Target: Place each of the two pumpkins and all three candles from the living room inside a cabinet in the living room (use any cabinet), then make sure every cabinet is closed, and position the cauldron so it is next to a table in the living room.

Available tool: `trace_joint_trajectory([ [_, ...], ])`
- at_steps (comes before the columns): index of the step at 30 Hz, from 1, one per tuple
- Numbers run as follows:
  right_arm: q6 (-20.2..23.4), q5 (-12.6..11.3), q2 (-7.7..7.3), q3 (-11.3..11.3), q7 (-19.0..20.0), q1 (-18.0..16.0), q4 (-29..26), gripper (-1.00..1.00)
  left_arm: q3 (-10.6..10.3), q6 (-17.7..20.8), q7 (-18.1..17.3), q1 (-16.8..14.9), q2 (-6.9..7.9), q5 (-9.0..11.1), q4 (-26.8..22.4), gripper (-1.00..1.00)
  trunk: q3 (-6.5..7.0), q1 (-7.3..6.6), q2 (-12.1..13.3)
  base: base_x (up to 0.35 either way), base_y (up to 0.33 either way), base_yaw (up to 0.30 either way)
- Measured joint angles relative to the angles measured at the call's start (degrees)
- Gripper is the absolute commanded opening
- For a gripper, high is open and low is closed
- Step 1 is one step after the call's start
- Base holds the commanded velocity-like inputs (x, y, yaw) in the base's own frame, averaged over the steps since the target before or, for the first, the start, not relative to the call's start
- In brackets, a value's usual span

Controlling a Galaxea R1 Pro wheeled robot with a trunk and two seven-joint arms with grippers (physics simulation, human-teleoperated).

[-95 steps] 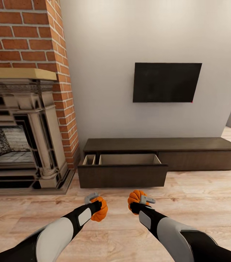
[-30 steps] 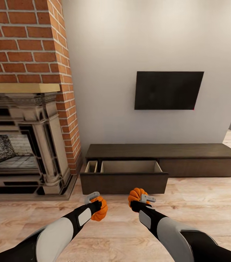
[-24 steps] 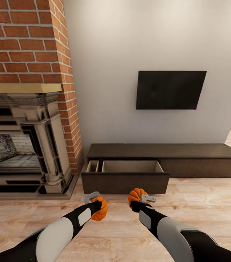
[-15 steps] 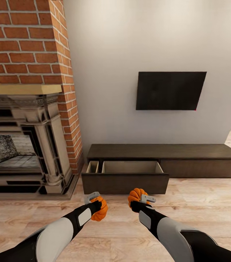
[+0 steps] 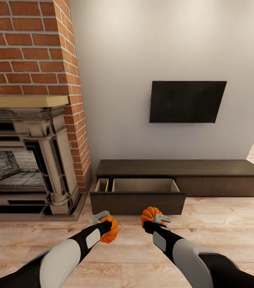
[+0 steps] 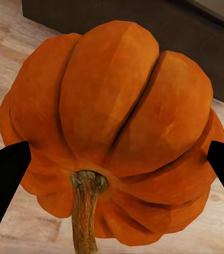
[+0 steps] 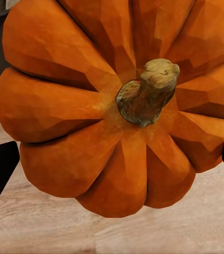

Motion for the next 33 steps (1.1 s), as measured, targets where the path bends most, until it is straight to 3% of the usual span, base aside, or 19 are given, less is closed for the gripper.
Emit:
trace_joint_trajectory([
  [10, 0.0, 0.3, 0.0, 0.3, 0.0, 0.0, -0.1, -1.0, 0.0, 0.7, 0.3, 0.0, 0.0, -0.1, 0.0, -1.0, 1.79, -2.2, 4.0, 0.0, 0.0, 0.0],
  [11, 0.4, 0.7, -0.01, 0.7, -0.2, 0.0, -1.0, -1.0, -0.2, 5.6, 0.6, 0.0, 0.02, -0.1, -1.8, -1.0, 1.98, -2.42, 4.4, 0.0, 0.0, 0.0],
  [12, 0.6, 0.7, 0.0, 0.8, -0.2, 0.0, -1.3, -1.0, -0.3, 7.4, 0.8, 0.0, 0.02, -0.2, -2.7, -1.0, 2.16, -2.64, 4.8, 0.0, 0.0, 0.0],
  [13, 1.5, 0.9, -0.01, 0.1, -0.6, 0.0, -3.3, -1.0, -0.4, 14.8, 1.3, 0.0, 0.04, -0.4, -6.6, -1.0, 2.33, -2.85, 5.2, 0.0, 0.0, 0.0],
  [14, 3.2, 2.4, -0.02, 1.1, -1.2, -0.1, -6.6, -1.0, -0.5, 20.7, 2.0, 0.0, 0.05, -0.6, -9.8, -1.0, 2.53, -3.08, 5.6, 0.0, 0.0, 0.0],
  [15, 8.4, 4.8, -0.05, 0.8, -2.5, -0.1, -11.5, -1.0, -0.4, 28.7, 3.3, 0.0, 0.06, -0.6, -14.3, -1.0, 2.71, -3.3, 6.0, 0.0, 0.0, 0.0],
  [18, 19.3, 7.1, -0.04, 0.8, -4.6, -0.1, -19.5, -1.0, -0.5, 37.7, 4.6, 0.0, 0.06, -0.5, -21.3, -1.0, 3.26, -3.97, 7.2, 0.0, 0.0, 0.0],
  [19, 27.1, 7.6, -0.06, 0.5, -5.6, 0.0, -24.7, -1.0, -0.4, 43.4, 5.1, 0.1, 0.06, 0.0, -25.7, -1.0, 3.41, -4.17, 7.6, 0.0, 0.0, 0.0],
  [22, 36.5, 8.3, -0.05, 0.6, -6.5, -0.1, -32.7, -1.0, -1.5, 51.8, 5.9, 0.0, 0.06, -0.1, -32.7, -1.0, 3.98, -4.84, 8.8, 0.0, 0.0, 0.0],
  [25, 43.4, 8.2, -0.05, 0.5, -6.8, -0.2, -36.6, -1.0, -2.6, 55.2, 9.3, -1.0, 0.06, -0.2, -35.4, -1.0, 4.51, -5.5, 10.0, 0.022, 0.0, 0.0],
  [28, 49.0, 8.2, -0.05, 0.6, -6.8, -0.4, -37.7, -1.0, -2.9, 56.3, 12.6, -3.6, 0.06, -0.2, -33.3, -1.0, 5.04, -6.16, 11.2, 0.057, 0.0, 0.0],
  [33, 56.7, 8.3, -0.05, 0.6, -6.9, -0.8, -38.4, -1.0, -3.1, 56.5, 14.9, -12.8, 0.04, 0.9, -21.4, -1.0, 5.95, -7.26, 13.2, 0.072, 0.0, 0.0],
])
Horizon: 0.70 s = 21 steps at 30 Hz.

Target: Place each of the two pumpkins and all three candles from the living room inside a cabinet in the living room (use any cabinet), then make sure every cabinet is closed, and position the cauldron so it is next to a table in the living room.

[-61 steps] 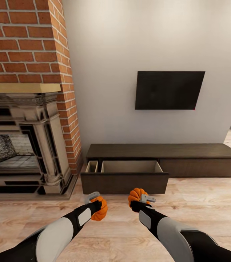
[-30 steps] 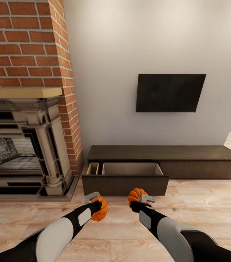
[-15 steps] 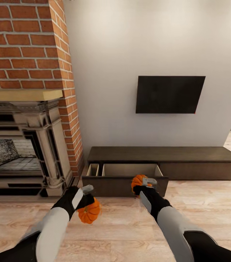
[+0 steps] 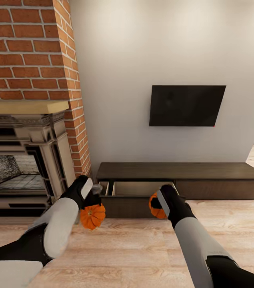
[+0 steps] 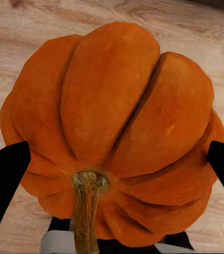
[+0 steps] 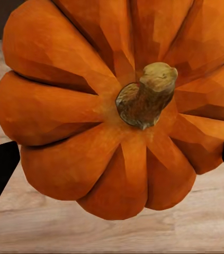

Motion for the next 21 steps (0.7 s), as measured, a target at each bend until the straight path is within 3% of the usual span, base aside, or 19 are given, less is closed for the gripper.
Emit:
trace_joint_trajectory([
  [2, 1.7, 0.2, 0.0, 0.0, 0.0, -0.7, 0.2, -1.0, 0.0, 0.2, 0.4, -5.9, -0.01, -0.7, 6.4, -1.0, 0.36, -0.44, 0.8, 0.076, 0.0, 0.0],
  [3, 2.1, 0.3, 0.0, 0.0, 0.0, -0.9, 0.4, -1.0, 0.1, 0.0, 0.4, -7.2, -0.01, 0.2, 7.1, -1.0, 0.54, -0.66, 1.2, 0.077, 0.0, 0.0],
  [5, 4.2, 0.3, -0.01, 0.2, 0.1, -3.9, 4.6, -1.0, -0.1, 0.1, 0.4, -10.1, -0.02, -0.8, 9.6, -1.0, 0.91, -1.1, 2.0, 0.041, 0.0, 0.0],
  [8, 5.0, 0.2, -0.01, 0.3, 0.2, -8.5, 12.9, -1.0, 0.4, 0.0, 0.2, -10.9, -0.02, -0.6, 10.4, -1.0, 0.89, -1.1, 2.0, 0.015, 0.0, 0.0],
  [11, 5.0, 0.1, 0.0, 0.2, 0.3, -10.5, 16.9, -1.0, 0.4, -0.3, 0.0, -11.1, -0.02, -0.7, 10.7, -1.0, 0.89, -1.1, 2.0, 0.005, 0.0, 0.0],
  [15, 4.2, -0.2, 0.01, 0.2, 0.4, -11.2, 18.3, -1.0, 0.3, -4.7, -0.1, -11.1, -0.02, -1.0, 12.8, -1.0, 0.89, -1.1, 2.0, 0.064, -0.062, 0.0],
  [21, -1.3, -0.1, 0.01, 0.2, 0.4, -11.4, 18.6, -1.0, 0.4, -10.3, -0.2, -11.2, -0.02, -0.8, 17.2, -1.0, 0.89, -1.12, 2.0, 0.198, -0.205, 0.0],
])
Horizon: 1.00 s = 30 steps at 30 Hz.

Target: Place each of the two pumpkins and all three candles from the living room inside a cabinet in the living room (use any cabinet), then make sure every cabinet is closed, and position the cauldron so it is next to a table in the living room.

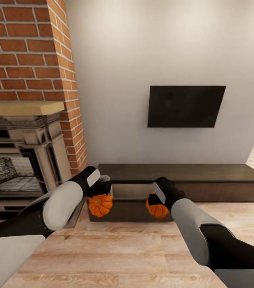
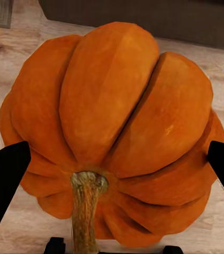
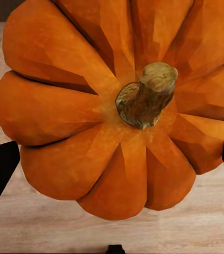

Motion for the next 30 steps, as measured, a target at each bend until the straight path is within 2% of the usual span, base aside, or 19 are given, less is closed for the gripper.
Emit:
trace_joint_trajectory([
  [8, -4.5, 0.1, 0.0, 0.0, 0.2, 0.0, 0.0, -1.0, 0.2, -2.3, 0.0, 0.0, 0.0, 0.2, 1.1, -1.0, 0.0, -0.01, 0.0, 0.264, -0.193, 0.0],
  [10, -7.2, -0.1, 0.0, 0.0, 0.5, 0.0, 0.1, -1.0, 0.1, -2.7, 0.0, 0.0, -0.01, 0.1, 1.1, -1.0, 0.0, -0.01, 0.0, 0.3, -0.125, 0.0],
  [13, -9.8, -0.1, -0.01, -0.1, 0.7, 0.0, 0.5, -1.0, 0.1, -5.7, 0.0, 0.0, -0.01, 0.3, 1.1, -1.0, 0.0, -0.01, 0.0, 0.308, -0.089, 0.0],
  [21, -10.6, -0.3, -0.01, -0.3, 0.7, 0.0, 2.2, -1.0, 0.1, -7.3, 0.1, 0.0, -0.01, 0.2, 1.3, -1.0, -0.01, -0.01, 0.0, 0.323, -0.012, 0.0],
  [23, -10.7, 0.1, -0.01, -0.1, 0.7, 0.0, 5.1, -1.0, -0.3, -7.2, 0.1, 0.0, -0.01, 0.1, 2.3, -1.0, -0.02, -0.01, 0.0, 0.326, -0.085, 0.0],
  [24, -10.9, -0.9, 0.01, -0.5, 0.8, 0.0, 6.4, -1.0, 0.3, -7.4, 0.0, 0.0, -0.01, 0.6, 2.5, -1.0, -0.02, 0.0, 0.0, 0.32, -0.116, 0.0],
  [26, -10.8, 0.0, 0.0, -0.1, 0.8, 0.0, 6.9, -1.0, 0.2, -7.4, 0.1, 0.0, -0.01, 0.5, 2.9, -1.0, -0.01, -0.01, 0.0, 0.316, -0.133, 0.0],
  [30, -10.9, -0.5, 0.01, -0.3, 1.9, 0.0, 7.3, -1.0, 0.2, -7.3, 0.0, 0.0, -0.01, 0.5, 3.4, -1.0, -0.01, -0.01, 0.0, 0.313, -0.143, 0.0],
])
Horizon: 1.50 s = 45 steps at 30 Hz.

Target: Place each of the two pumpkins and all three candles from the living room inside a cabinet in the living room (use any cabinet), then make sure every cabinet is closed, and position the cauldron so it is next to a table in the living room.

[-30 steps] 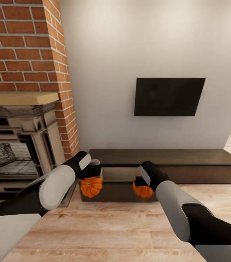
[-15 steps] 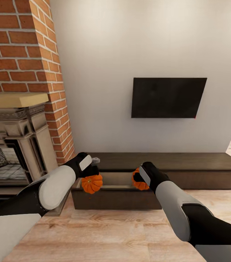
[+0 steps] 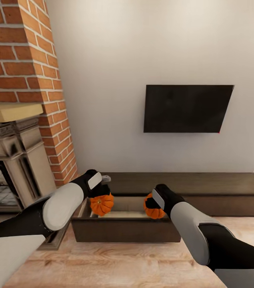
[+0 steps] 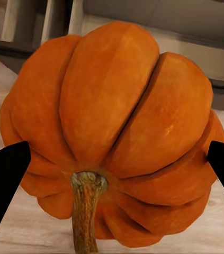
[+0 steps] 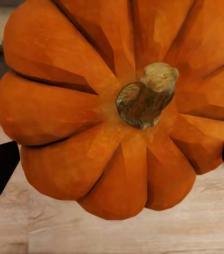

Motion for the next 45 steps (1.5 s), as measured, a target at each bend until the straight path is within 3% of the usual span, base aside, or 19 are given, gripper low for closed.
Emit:
trace_joint_trajectory([
  [16, 0.0, 0.2, 0.0, 0.0, 2.1, 0.0, 1.9, -1.0, 0.0, 0.3, -0.2, 0.0, 0.0, 0.0, 1.0, -1.0, 0.01, 0.02, 0.0, 0.163, -0.122, 0.0],
  [20, -0.3, -0.2, 0.01, -0.2, 4.3, 0.1, 3.1, -1.0, 0.0, 0.2, -0.4, 0.1, 0.0, 0.0, 1.0, -1.0, 0.01, 0.01, 0.0, 0.197, -0.012, 0.0],
  [38, -14.6, 0.2, 0.01, 0.0, 5.6, 0.2, 6.8, -1.0, -0.1, -0.3, -0.4, 1.0, -0.01, 0.1, 1.0, -1.0, -0.35, 0.47, -0.8, 0.06, 0.0, 0.0],
  [41, -15.1, 0.2, 0.01, 0.0, 5.6, 0.2, 6.8, -1.0, -0.1, -3.2, -0.3, 1.4, 0.0, 0.2, 1.0, -1.0, -0.89, 1.13, -2.0, 0.0, 0.0, 0.0],
  [42, -15.8, 0.2, 0.01, 0.1, 5.6, 0.2, 6.6, -1.0, 0.1, -6.3, -0.3, 1.8, 0.0, 0.3, 0.9, -1.0, -1.06, 1.35, -2.4, 0.0, 0.0, 0.0],
  [45, -17.8, 0.3, 0.01, 0.1, 5.5, 0.2, 6.6, -1.0, 0.1, -8.0, -0.4, 2.0, 0.0, 0.3, 1.0, -1.0, -1.6, 2.0, -3.6, 0.0, 0.0, 0.0],
])
